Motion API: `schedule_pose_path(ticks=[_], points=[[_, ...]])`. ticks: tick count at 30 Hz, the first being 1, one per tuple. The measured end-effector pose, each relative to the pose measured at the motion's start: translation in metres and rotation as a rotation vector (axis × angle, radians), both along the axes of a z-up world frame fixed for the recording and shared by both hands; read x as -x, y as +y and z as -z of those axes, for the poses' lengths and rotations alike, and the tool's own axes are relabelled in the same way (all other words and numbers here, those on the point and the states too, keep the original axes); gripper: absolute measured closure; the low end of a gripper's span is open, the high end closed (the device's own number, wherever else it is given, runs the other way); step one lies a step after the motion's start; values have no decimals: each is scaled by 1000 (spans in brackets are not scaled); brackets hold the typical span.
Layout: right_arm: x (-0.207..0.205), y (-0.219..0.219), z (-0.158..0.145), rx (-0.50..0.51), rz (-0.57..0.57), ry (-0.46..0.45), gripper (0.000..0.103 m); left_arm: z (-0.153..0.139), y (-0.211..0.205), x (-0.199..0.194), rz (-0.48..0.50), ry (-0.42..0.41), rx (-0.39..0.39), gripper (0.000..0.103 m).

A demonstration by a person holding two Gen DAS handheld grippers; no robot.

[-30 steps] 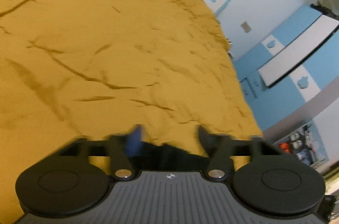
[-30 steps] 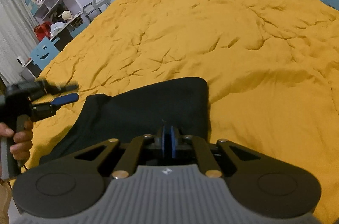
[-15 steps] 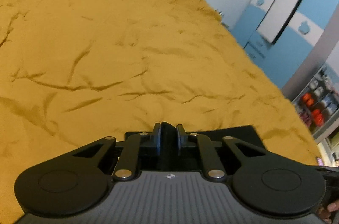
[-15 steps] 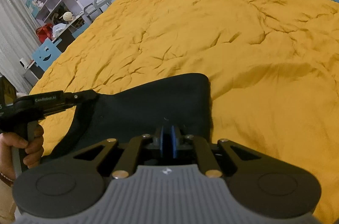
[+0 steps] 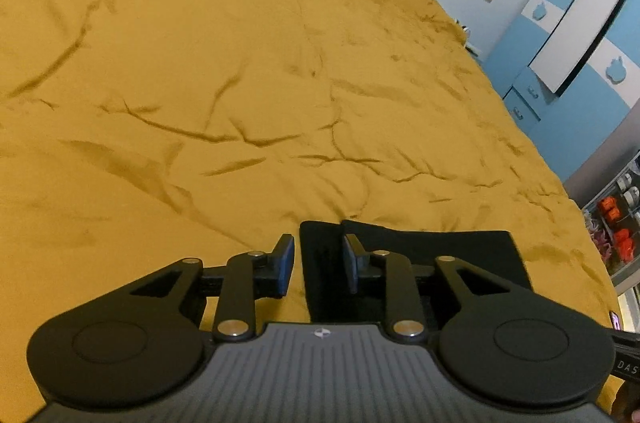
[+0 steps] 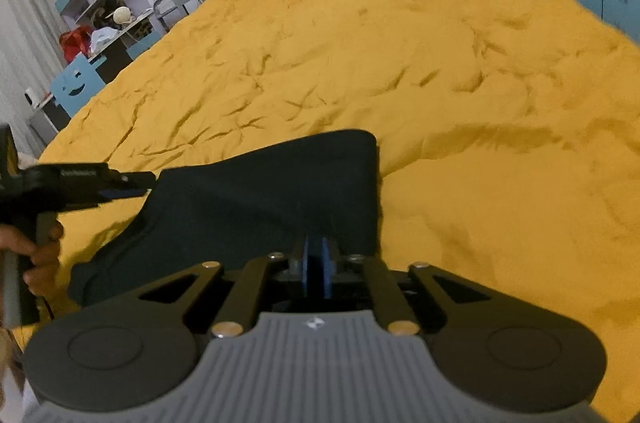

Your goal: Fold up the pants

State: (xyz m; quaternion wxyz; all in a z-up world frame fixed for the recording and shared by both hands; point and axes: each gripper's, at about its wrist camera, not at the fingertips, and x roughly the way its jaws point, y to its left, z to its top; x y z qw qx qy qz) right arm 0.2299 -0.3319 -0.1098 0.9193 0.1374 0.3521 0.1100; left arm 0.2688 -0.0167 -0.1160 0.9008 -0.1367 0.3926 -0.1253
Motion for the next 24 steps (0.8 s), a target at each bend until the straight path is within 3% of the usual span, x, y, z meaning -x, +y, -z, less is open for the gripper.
schedule_pose_path(ticks=[2, 4, 6, 9, 12, 14, 20, 24], points=[[15, 8, -9, 45, -23, -33, 84, -16, -4, 21, 20, -50, -12, 73], [32, 19, -14, 74, -56, -65, 81, -28, -14, 46, 66, -96, -35, 69], [46, 29, -15, 118, -67, -83, 78, -33, -25, 68, 102, -129, -63, 57], [67, 46, -11, 224, -61, -114, 66, -28, -46, 98, 135, -167, -140, 42], [82, 59, 1, 305, -72, -115, 56, -14, -61, 119, 174, -174, -217, 41], [89, 63, 12, 322, -68, -109, 55, 0, -63, 124, 172, -145, -239, 41], [92, 64, 39, 305, -45, -86, 55, 35, -49, 135, 143, -95, -206, 37], [94, 67, 37, 323, -38, -87, 55, 33, -44, 145, 138, -91, -185, 37]])
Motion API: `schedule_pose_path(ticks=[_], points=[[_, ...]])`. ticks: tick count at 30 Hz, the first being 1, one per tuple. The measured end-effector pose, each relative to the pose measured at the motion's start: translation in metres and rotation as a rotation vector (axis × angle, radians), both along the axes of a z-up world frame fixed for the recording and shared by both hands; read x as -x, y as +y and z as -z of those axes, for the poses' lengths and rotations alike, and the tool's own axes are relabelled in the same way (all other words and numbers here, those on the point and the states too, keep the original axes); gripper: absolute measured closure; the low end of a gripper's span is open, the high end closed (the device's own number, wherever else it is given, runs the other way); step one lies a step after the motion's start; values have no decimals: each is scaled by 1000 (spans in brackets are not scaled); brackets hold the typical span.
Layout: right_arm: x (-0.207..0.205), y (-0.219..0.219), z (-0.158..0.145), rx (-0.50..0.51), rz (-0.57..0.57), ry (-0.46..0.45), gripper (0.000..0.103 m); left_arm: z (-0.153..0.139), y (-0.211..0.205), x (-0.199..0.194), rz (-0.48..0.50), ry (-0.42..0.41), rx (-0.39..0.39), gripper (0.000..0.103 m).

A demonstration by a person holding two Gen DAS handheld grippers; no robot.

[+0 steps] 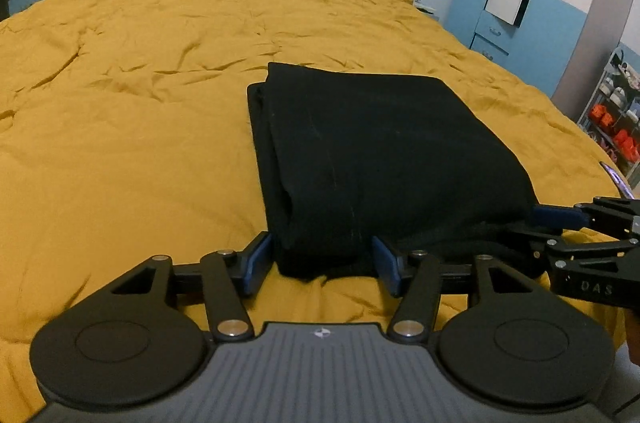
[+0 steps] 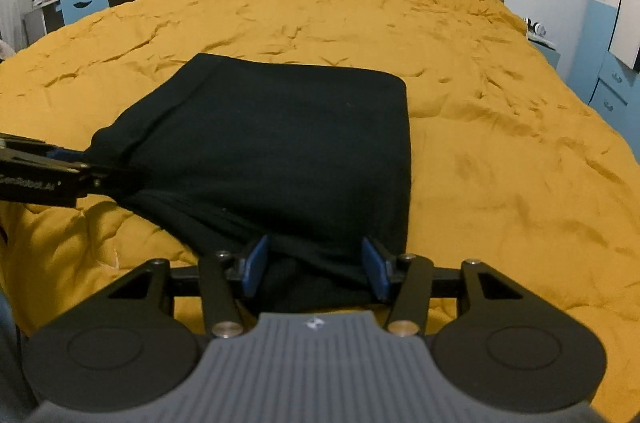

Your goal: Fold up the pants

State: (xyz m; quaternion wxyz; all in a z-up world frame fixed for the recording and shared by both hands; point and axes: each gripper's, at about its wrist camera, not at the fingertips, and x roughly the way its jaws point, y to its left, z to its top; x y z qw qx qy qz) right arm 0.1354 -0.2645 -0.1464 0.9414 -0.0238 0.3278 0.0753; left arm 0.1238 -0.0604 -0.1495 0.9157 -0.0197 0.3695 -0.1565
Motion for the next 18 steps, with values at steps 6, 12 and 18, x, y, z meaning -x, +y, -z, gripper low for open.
schedule_pose_path(ticks=[6, 12, 18], points=[[16, -7, -39, -45, 22, -12, 54, -42, 5, 21, -25, -90, -14, 36], [61, -9, -100, -77, 72, -173, 22, -104, 2, 53, -115, -210, -11, 21], [102, 3, -127, -160, 79, -213, 22, -124, -11, 86, -164, -258, -9, 5]])
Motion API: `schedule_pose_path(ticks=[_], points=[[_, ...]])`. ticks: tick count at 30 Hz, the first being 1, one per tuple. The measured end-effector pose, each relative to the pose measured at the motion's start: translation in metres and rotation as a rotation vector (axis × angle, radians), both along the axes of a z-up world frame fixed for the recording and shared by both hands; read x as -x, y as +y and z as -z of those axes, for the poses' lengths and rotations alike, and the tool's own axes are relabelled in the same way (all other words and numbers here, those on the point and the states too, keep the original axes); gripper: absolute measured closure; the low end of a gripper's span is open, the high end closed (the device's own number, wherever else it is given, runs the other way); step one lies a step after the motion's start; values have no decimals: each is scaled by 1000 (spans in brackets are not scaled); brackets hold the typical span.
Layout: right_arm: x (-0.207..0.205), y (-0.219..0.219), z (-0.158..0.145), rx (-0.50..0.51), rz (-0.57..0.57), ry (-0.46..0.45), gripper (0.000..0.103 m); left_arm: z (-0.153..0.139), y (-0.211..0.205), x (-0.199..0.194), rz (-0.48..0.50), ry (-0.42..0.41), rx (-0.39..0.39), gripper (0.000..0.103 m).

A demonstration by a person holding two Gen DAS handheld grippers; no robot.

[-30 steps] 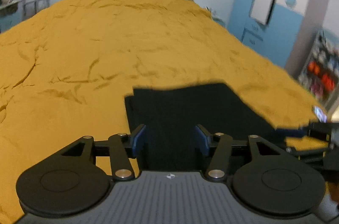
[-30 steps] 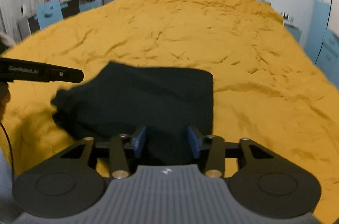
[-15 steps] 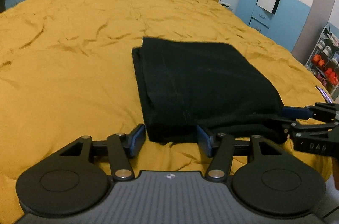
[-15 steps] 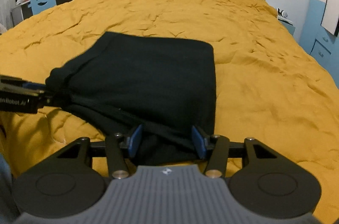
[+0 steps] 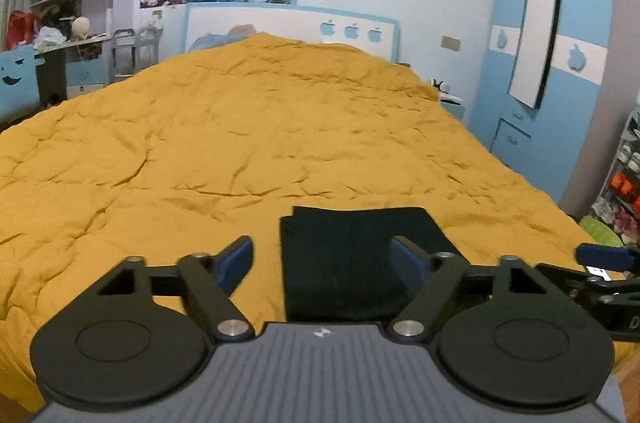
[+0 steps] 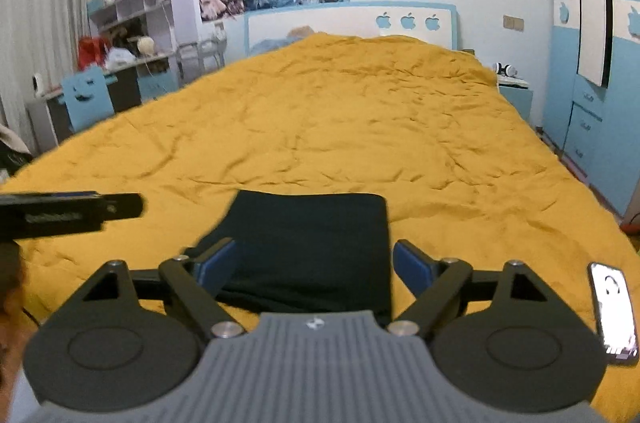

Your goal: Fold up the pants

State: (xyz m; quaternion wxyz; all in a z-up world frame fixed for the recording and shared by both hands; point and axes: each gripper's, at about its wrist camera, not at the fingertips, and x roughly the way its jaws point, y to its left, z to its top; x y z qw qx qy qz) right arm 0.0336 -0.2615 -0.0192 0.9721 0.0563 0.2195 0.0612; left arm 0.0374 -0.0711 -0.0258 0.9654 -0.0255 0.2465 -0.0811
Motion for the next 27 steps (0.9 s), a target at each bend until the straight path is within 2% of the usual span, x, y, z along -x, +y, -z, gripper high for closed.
schedule_pose_path(ticks=[3, 5, 10, 14, 17, 22, 27], points=[[17, 9, 1, -3, 16, 6, 21, -1, -10, 17, -31, 0, -42, 3], [26, 15, 6, 1, 10, 18, 21, 1, -13, 23, -16, 7, -50, 3], [37, 29, 24, 27, -6, 75, 21, 10, -15, 32, -36, 49, -103, 3], [43, 37, 36, 44, -12, 103, 21, 22, -12, 33, -36, 121, -87, 3], [45, 43, 44, 75, -14, 126, 21, 31, -13, 36, -49, 142, -107, 3], [42, 45, 52, 57, -22, 163, 21, 41, -13, 38, -49, 187, -115, 3], [38, 44, 53, 57, -26, 169, 21, 44, -11, 40, -57, 194, -115, 3]])
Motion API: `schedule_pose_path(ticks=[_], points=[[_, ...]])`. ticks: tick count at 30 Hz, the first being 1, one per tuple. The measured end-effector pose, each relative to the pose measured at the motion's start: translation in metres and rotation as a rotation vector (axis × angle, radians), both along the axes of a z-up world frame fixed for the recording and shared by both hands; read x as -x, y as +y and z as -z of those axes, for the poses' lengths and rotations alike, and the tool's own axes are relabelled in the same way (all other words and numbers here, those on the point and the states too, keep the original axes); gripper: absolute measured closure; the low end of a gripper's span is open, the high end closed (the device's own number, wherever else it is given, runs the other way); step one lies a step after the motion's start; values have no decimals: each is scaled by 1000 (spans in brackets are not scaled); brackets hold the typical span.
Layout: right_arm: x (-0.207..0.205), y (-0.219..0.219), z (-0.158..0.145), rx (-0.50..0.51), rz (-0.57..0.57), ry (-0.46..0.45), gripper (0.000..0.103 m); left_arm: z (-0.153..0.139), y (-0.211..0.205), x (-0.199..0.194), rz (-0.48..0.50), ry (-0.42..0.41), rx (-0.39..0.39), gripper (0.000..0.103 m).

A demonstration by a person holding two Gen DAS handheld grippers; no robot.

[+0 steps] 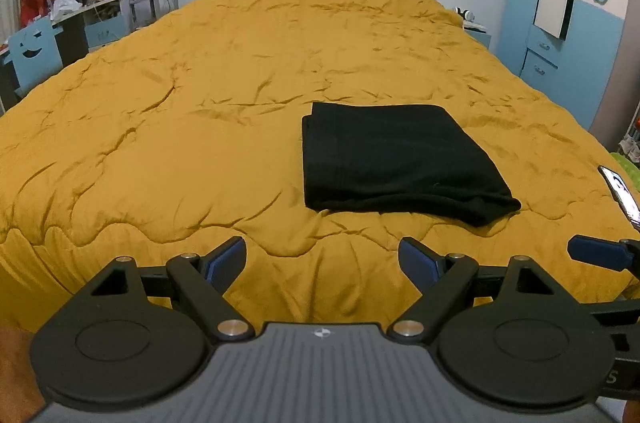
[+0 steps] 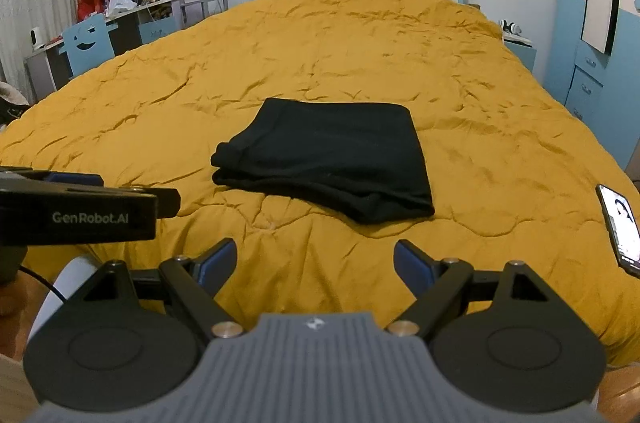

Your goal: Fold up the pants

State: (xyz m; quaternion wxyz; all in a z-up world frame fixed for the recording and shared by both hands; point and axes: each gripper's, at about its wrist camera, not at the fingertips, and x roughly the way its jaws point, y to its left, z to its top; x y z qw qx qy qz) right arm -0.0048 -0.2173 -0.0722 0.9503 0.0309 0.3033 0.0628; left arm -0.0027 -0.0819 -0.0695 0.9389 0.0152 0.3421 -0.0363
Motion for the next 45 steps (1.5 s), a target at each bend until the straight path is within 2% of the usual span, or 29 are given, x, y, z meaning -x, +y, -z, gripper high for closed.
schedule_pose_path(ticks=[45], points=[[0, 2, 2, -13, -3, 15, 21, 1, -2, 0, 9, 9, -1, 3]])
